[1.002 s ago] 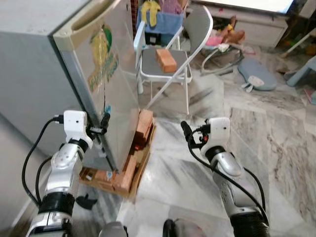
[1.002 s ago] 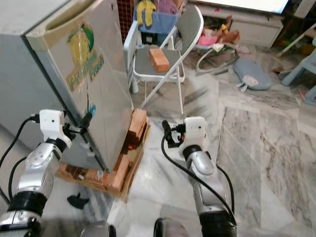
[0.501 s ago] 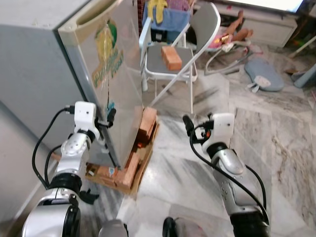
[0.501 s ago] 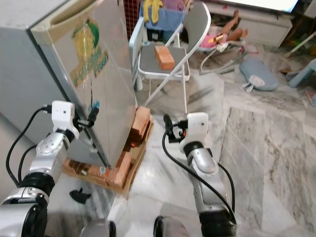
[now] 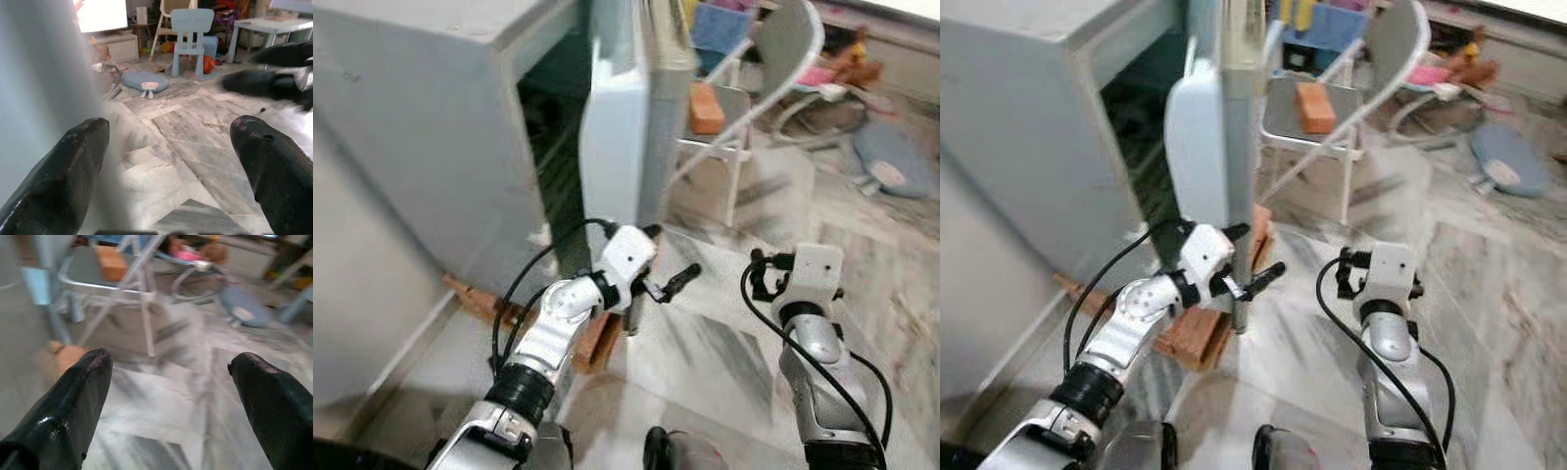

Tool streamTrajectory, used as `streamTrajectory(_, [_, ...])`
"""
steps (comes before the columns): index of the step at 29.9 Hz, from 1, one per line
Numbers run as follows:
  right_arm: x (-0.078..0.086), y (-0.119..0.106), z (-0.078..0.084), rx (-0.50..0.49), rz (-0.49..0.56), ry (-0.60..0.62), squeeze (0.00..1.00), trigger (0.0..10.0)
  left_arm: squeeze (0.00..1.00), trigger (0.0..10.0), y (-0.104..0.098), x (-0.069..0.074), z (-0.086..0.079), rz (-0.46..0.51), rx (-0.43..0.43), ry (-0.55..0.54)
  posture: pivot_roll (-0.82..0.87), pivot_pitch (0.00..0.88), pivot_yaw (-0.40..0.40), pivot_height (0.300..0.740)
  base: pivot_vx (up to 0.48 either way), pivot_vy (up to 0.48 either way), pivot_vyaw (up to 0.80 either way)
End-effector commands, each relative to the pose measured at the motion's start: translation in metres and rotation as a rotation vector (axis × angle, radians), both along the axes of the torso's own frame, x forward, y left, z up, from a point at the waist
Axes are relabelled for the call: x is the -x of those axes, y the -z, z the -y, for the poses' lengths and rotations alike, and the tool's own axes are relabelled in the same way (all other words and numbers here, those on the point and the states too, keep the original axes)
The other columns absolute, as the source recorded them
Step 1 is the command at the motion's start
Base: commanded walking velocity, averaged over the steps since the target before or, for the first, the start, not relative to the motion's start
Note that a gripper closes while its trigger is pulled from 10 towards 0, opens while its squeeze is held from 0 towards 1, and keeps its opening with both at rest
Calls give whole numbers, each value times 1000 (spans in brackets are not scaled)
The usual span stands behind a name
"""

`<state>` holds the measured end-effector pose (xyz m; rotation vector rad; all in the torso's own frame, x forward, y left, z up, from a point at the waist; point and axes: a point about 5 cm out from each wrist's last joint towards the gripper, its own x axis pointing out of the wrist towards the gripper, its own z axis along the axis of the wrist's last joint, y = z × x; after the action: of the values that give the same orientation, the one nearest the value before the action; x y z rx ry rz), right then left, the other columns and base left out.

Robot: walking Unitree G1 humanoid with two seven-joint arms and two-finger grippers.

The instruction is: Restocking fridge

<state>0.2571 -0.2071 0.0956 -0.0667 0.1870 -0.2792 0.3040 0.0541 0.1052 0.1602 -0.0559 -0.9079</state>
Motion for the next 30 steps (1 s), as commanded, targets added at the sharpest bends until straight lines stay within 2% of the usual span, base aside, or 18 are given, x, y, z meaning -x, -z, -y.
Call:
streamTrajectory(1, [5,-2,3,-6,6,27,0,10000,0,10000,-1,-8,-20,-17,17,-81,42,99,-21,740,0,0,0])
streamTrajectory(2, [6,-1,2,-14,11,27,0,10000,0,10000,-4,-11,-30,-2,27,-123,46,99,-17,740,0,0,0])
streamTrajectory(3, [5,-2,0,-31,18,36,0,10000,0,10000,-14,-15,-48,21,52,-196,49,100,-15,740,0,0,0])
streamTrajectory(6, [3,-3,-1,-45,27,45,0,10000,0,10000,-20,-15,-62,28,71,-255,61,101,-13,740,0,0,0])
streamTrajectory(7, [-2,-8,-4,-63,49,40,0,10000,0,10000,-22,-14,-79,41,76,-303,65,101,-14,740,277,-364,0])
streamTrajectory(8, [-2,-8,-4,-63,49,40,0,10000,0,10000,-22,-14,-79,41,76,-303,65,101,-14,740,277,-364,0])
streamTrajectory(10, [-7,-11,-9,-63,64,25,0,10000,0,10000,-17,-11,-94,33,60,-349,72,101,-19,740,122,-412,0])
streamTrajectory(15, [-13,-12,-12,-78,74,14,0,10000,0,10000,-8,-1,-101,10,47,-392,82,98,-28,740,200,-409,0])
streamTrajectory(21, [-20,-13,-14,-100,90,6,0,10000,0,10000,2,11,-99,-17,24,-398,84,93,-30,740,256,-403,0])
streamTrajectory(30, [-31,-17,-40,-240,150,-98,0,10000,0,10000,8,13,-103,-35,15,-428,81,71,-10,740,320,-350,0])
